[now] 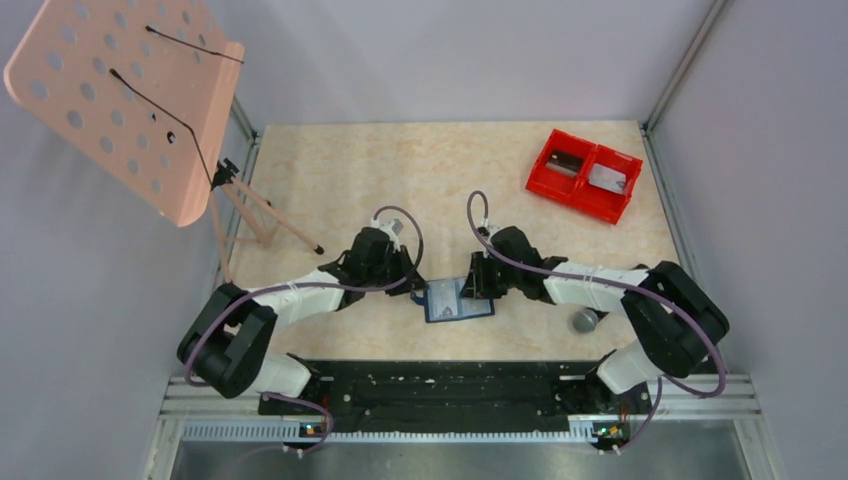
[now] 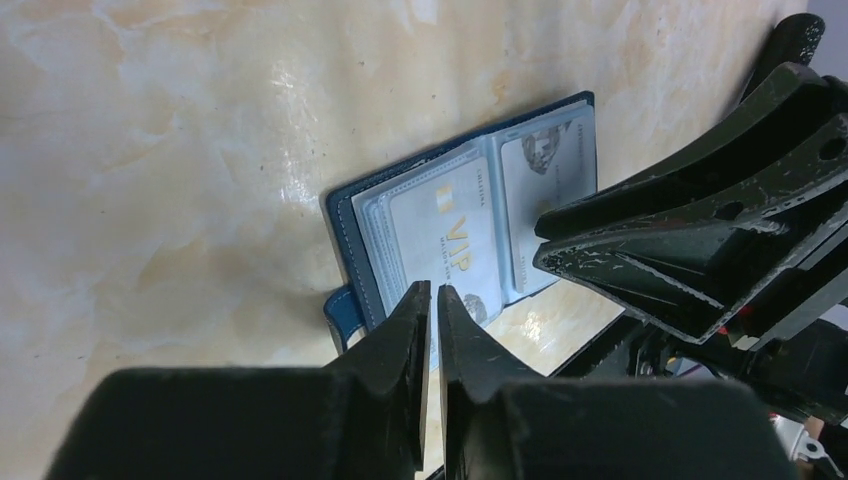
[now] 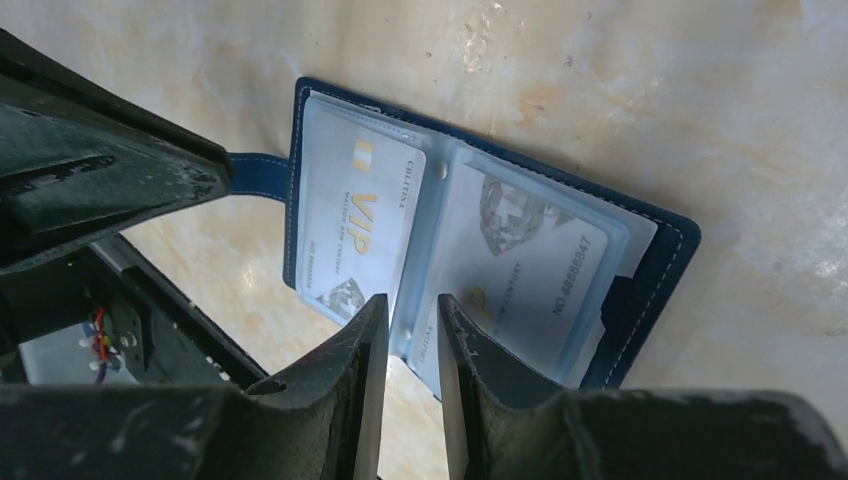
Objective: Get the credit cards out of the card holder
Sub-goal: Remove the credit card from the card holder.
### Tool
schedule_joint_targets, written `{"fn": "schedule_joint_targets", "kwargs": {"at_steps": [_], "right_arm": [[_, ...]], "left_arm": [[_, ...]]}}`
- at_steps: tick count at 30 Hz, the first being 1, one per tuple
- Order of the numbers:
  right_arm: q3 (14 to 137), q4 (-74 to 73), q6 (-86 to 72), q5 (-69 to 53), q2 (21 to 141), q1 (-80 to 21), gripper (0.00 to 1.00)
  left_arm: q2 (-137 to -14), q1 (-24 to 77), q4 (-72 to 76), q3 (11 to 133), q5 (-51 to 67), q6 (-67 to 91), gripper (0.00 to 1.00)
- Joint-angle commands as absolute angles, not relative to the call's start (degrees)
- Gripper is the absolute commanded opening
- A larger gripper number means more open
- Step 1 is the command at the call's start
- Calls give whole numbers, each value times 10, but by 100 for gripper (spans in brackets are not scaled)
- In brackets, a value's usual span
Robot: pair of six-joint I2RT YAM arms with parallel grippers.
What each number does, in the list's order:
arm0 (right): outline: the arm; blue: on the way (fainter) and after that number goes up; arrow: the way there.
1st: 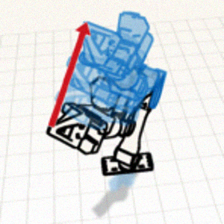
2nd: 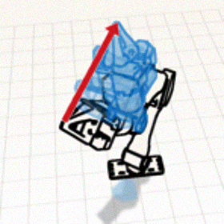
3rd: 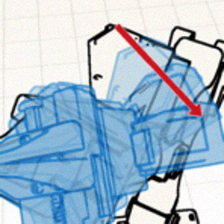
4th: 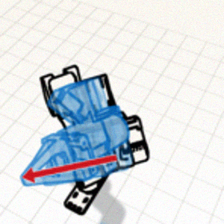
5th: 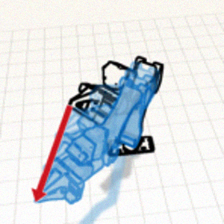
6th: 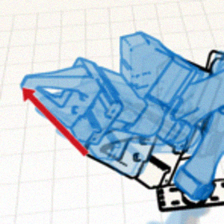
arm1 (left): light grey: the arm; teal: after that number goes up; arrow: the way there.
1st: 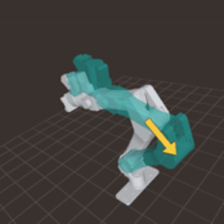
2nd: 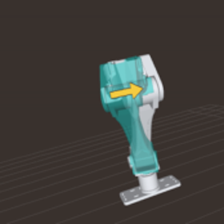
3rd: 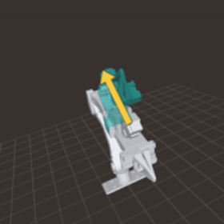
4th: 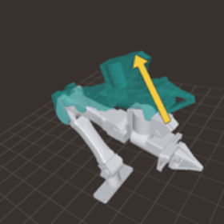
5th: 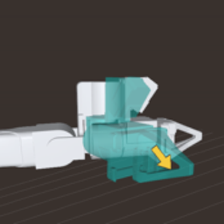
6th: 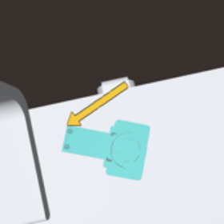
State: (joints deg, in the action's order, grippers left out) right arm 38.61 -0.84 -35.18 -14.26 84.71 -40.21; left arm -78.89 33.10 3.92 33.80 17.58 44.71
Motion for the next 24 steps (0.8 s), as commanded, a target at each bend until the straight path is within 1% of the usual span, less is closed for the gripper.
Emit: {"fn": "schedule_joint_targets", "kwargs": {"at_steps": [1,9,13,24], "right_arm": [[371,96,-369,-210,863,-385,25],[350,136,-377,-226,891,-377,26],[347,133,-378,-209,894,-377,26],[340,147,-384,-212,916,-377,30]], "left_arm": [[-817,332,107,322,210,449,10],[-859,333,148,289,226,458,4],[-862,332,146,281,217,452,3],[-858,332,142,269,205,452,1]]}}
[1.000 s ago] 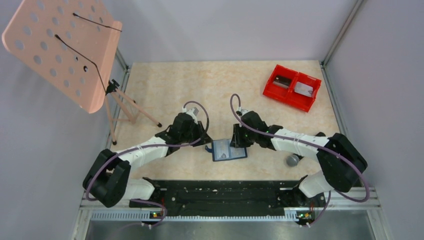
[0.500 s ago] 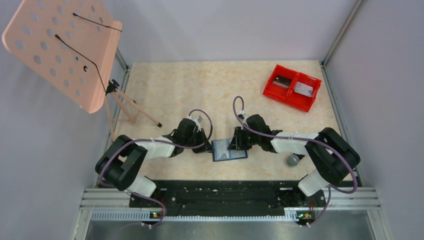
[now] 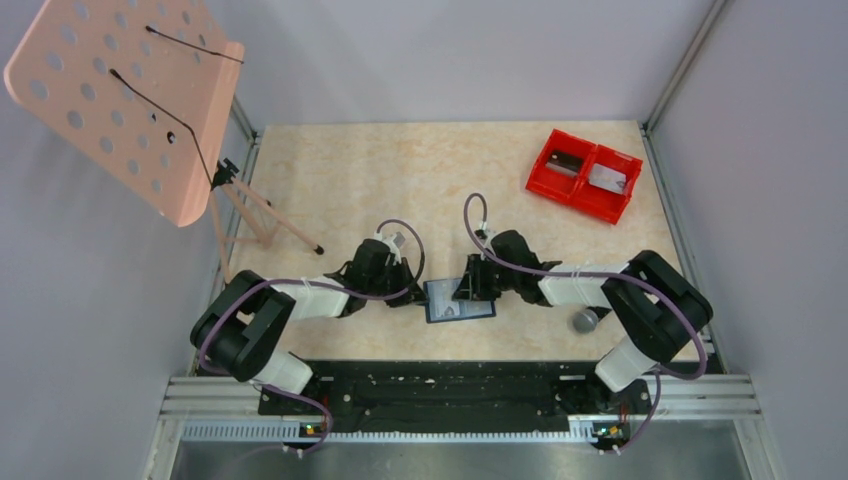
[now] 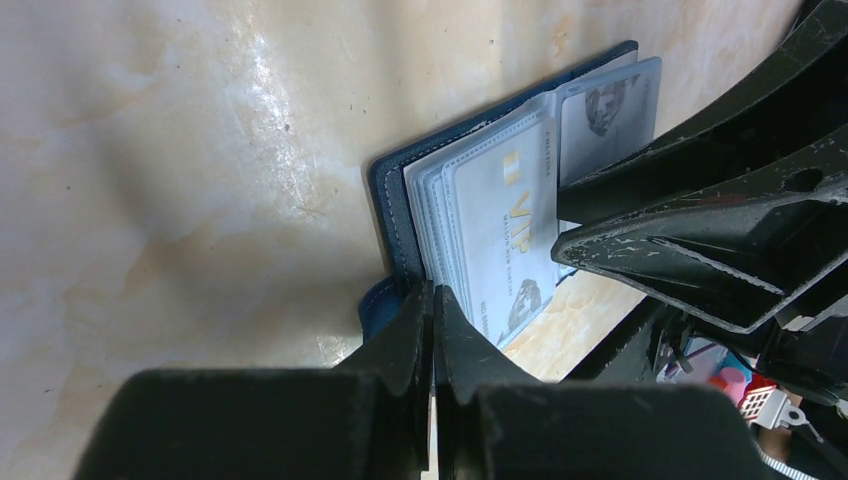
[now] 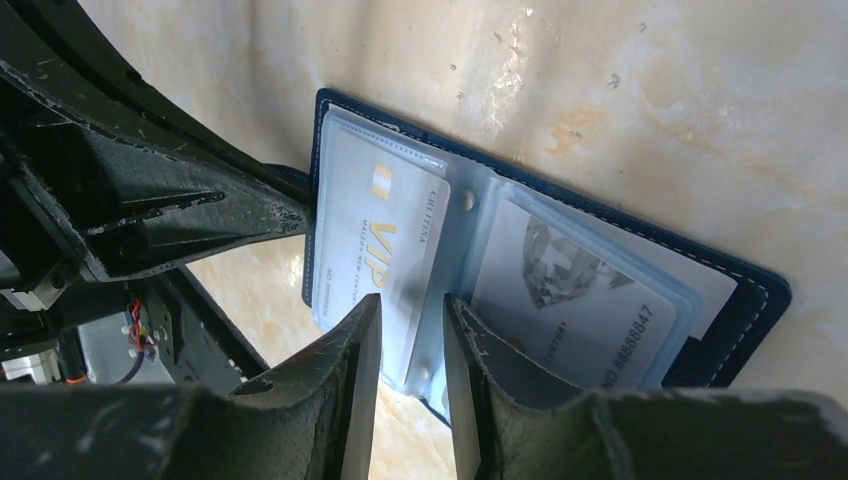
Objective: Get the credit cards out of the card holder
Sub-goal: Remove the credit card from the card holder.
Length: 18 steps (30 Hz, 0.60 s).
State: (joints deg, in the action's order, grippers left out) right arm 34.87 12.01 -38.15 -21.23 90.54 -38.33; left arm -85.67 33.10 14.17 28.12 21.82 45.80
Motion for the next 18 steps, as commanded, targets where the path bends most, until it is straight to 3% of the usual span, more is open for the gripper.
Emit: {"fn": "schedule_joint_targets", "kwargs": {"at_steps": [1,7,12,18], "right_arm": [[340,149,-385,-213,917,-377,30],[331,176,-393,-231,915,-376,27],[319,209,-397,-249,905,-376,2],[304,217,-392,-263,878,-368,0]], "left_arm": [[-858,332,142,268,205,452,1],[-865,332,142,270,205,452,0],[-876,332,117,278,185,451,0],[-887,332,82,291,166,442,0]]}}
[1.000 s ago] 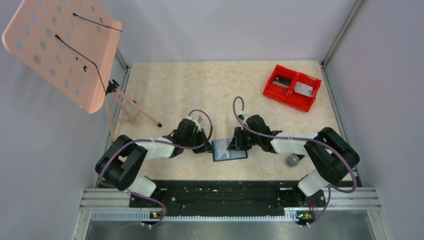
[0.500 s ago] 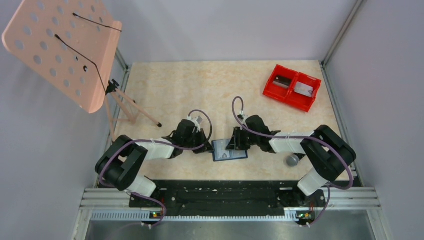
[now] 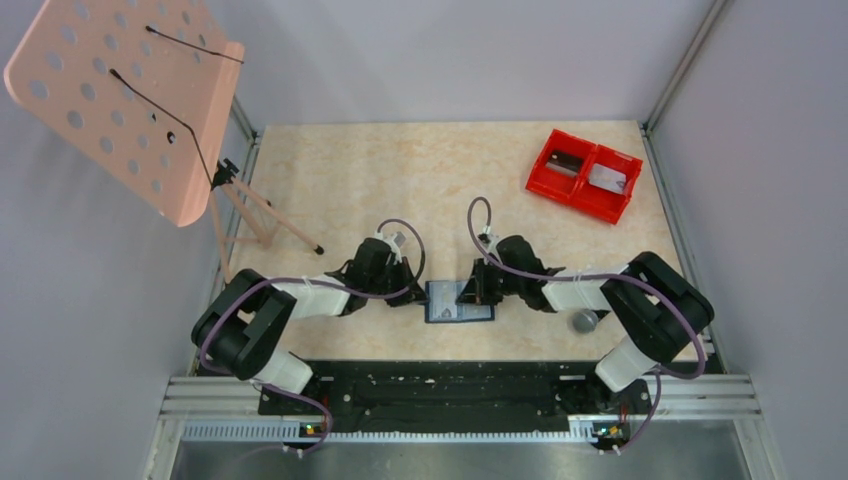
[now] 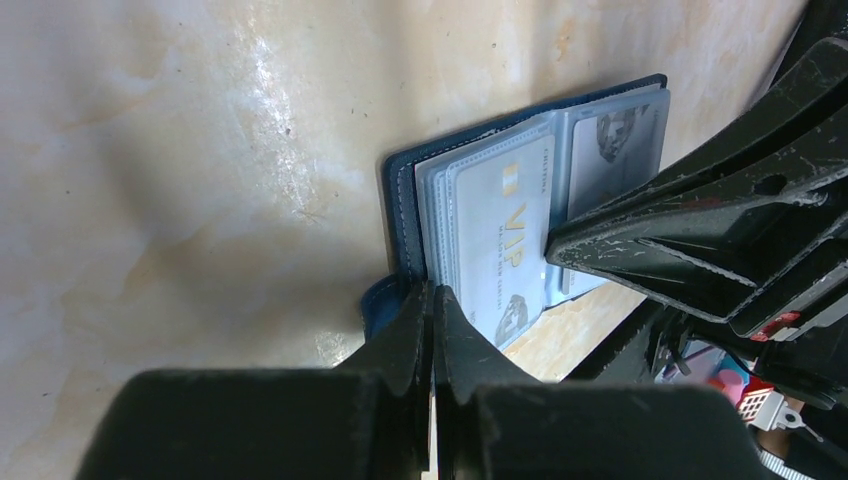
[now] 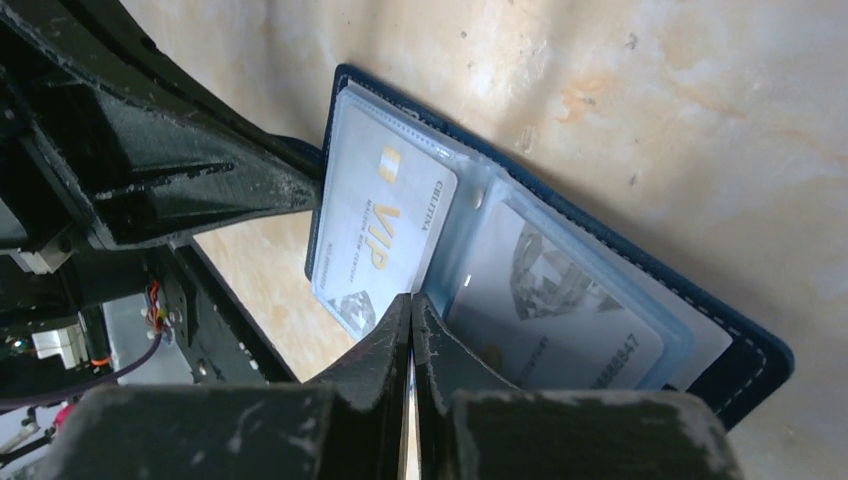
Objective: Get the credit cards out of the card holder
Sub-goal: Remove the credit card from the card holder.
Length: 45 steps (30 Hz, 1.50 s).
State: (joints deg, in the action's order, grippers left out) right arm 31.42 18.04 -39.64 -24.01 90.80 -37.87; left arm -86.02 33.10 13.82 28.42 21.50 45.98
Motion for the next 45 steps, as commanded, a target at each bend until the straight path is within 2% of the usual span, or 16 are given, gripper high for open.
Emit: {"fn": "schedule_joint_targets", "kwargs": {"at_steps": [1,14,17,23,35,45], "right_arm": [[298,221,-393,-269,874,-365,0],[271,234,-405,-291,847,-331,0],[266,252,-429,-295,852,-331,9],[262,286,-458,-296,887,-331,20],[266,304,-464,-269,915,-349,27],[250,371,-482,-286,939,-350,26]], "left_arm": [[-891,332,77,293,165,440,0],[-909,332,58,309,171,440,0],[-910,332,57,308,179,447,0],[-908,333,60,302,194,452,0],[-893,334,64,297,195,458,0],[-897,337,68,294,197,461,0]]}}
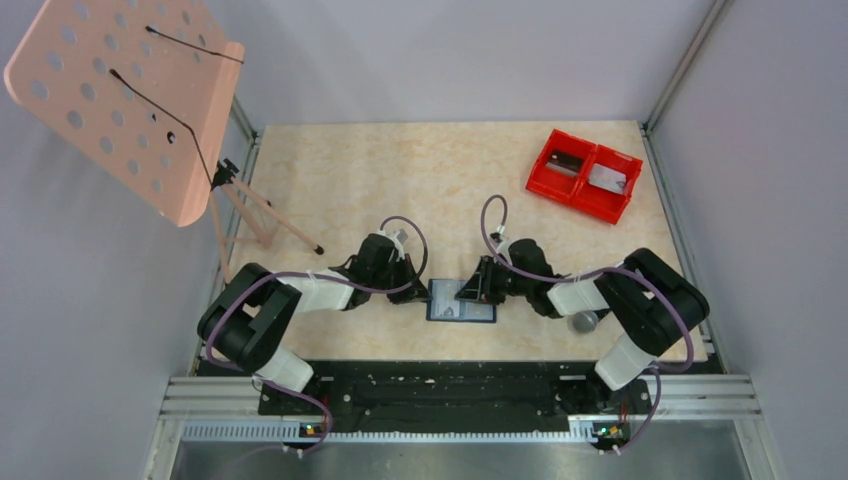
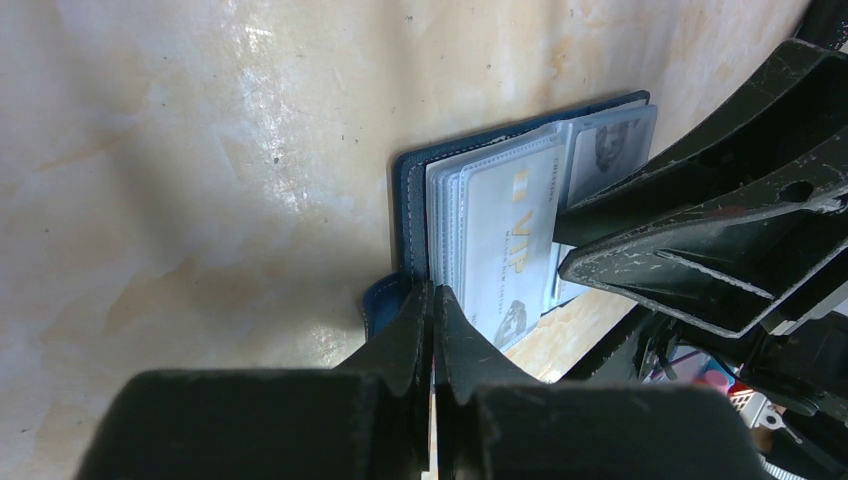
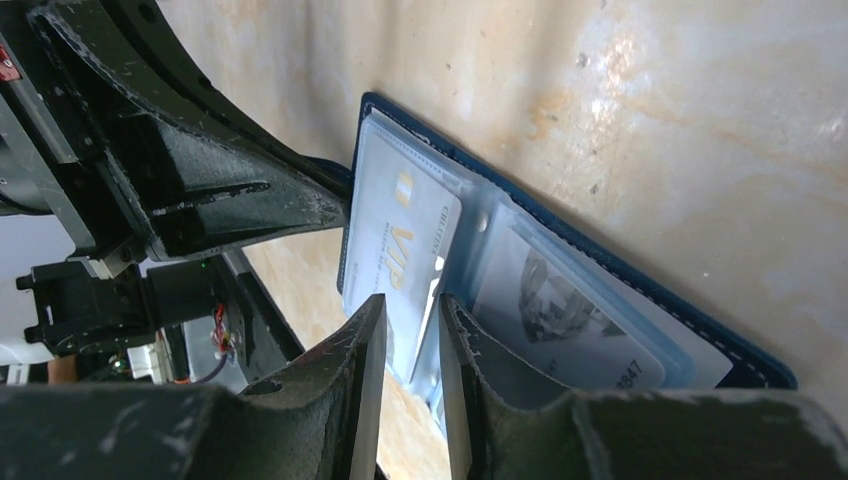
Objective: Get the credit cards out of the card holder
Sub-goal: Remove the credit card from the card holder.
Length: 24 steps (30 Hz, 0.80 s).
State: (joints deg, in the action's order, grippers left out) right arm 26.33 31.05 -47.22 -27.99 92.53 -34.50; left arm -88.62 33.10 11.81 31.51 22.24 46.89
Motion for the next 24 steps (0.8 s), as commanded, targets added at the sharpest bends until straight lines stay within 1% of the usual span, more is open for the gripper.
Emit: {"fn": "schedule_joint_targets", "kwargs": {"at_steps": [1,12,15,18,19,24], "right_arm": [[249,378,-485,-288,942,-350,26],[247,384,-488,-286,942,-350,25],[245,389,-487,-288,940,-350,18],[244,393,-484,-293,940,-350,2],[244,394,-481,-294,939,-350,0],[241,382,-462,-298,932,-347,0]], "left_arm": [[-897,337,68,293,197,462,0],[-899,338,74,291,200,466,0],[-900,339,74,292,200,466,0],[-900,339,73,292,199,466,0],[-900,339,73,291,199,465,0],[-898,339,63,291,190,461,0]]}}
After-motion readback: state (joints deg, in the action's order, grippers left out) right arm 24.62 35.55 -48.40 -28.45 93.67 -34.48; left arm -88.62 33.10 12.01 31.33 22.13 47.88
